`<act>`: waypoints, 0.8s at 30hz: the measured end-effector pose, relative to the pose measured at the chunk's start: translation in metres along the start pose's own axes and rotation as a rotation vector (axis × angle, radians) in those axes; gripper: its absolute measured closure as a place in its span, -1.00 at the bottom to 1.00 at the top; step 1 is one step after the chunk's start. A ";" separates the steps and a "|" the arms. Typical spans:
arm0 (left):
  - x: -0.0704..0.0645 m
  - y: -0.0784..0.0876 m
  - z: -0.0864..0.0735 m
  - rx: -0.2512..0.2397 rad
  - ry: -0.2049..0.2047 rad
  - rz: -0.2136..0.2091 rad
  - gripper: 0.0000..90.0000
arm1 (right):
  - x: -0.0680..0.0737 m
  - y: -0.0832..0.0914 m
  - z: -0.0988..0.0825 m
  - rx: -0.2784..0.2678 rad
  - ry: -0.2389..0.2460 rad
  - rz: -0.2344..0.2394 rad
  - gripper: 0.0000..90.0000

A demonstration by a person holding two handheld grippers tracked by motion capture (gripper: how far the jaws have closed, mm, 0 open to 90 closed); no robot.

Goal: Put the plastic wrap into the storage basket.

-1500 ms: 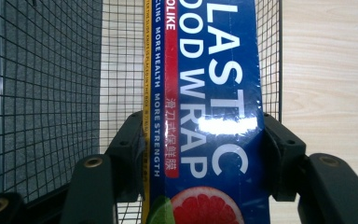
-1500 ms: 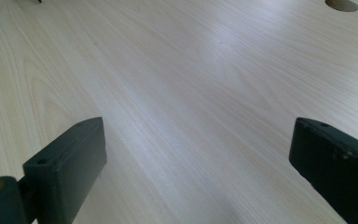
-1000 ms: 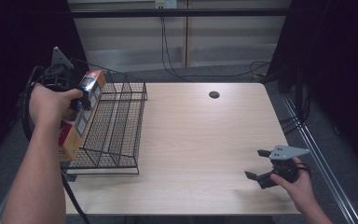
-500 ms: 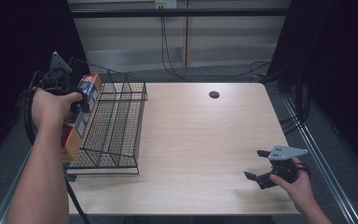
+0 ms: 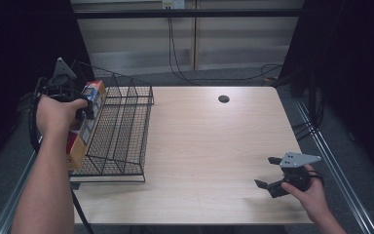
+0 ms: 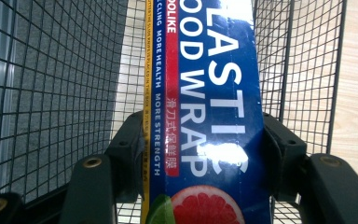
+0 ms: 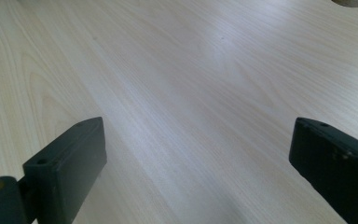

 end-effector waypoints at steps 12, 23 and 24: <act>0.004 -0.008 0.000 0.018 -0.007 0.005 -0.06 | 0.001 -0.001 -0.001 0.009 0.001 0.008 -0.92; 0.008 -0.016 0.000 0.021 0.014 0.010 -0.06 | 0.000 -0.002 -0.002 0.007 0.002 -0.001 -0.92; 0.009 -0.016 0.000 0.022 0.015 0.009 -0.06 | 0.000 -0.003 -0.002 0.007 0.003 0.000 -0.92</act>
Point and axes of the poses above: each handheld gripper's, and its own axes: y roughly backward along the jaws, z roughly out of its top, x roughly to its left, the point moved 4 cm from there along -y, roughly forward along the jaws, and after that the axes turned 5 degrees about y, right-handed, at the moved point
